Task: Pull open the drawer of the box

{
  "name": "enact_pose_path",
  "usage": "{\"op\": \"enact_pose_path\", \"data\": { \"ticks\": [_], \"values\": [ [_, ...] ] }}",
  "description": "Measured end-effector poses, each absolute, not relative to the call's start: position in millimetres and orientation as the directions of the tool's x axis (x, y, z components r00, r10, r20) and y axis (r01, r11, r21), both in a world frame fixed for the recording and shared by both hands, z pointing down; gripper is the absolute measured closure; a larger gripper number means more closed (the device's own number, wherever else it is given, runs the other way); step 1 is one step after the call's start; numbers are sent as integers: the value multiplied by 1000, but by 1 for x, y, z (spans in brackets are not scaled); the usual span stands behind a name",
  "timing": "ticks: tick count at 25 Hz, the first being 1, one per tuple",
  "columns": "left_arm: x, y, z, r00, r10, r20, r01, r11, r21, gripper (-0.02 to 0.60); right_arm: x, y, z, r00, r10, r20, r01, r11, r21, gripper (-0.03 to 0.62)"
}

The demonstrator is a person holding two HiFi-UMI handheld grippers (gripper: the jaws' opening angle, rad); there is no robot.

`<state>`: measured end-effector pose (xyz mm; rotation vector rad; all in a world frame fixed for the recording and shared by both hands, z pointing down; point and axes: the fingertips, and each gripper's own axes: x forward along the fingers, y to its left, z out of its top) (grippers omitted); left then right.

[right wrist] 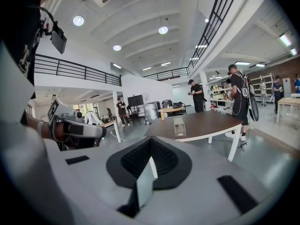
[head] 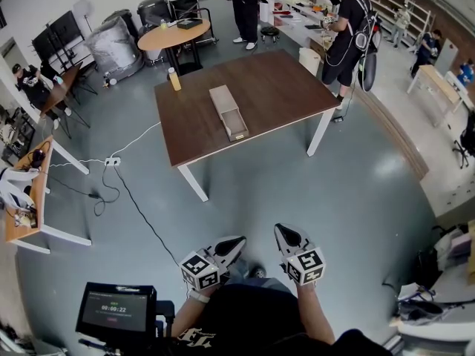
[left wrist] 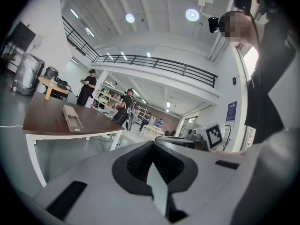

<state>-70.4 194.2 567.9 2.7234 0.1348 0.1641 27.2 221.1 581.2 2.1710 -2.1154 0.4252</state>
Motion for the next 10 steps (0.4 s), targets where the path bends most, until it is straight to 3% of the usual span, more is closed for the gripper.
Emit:
{"op": "enact_pose_path", "data": {
  "ticks": [10],
  "values": [
    [-72, 189, 571, 990, 102, 95, 55, -913, 405, 581, 26, 216, 583, 1, -967, 255, -991, -34, -126, 606]
  ]
}}
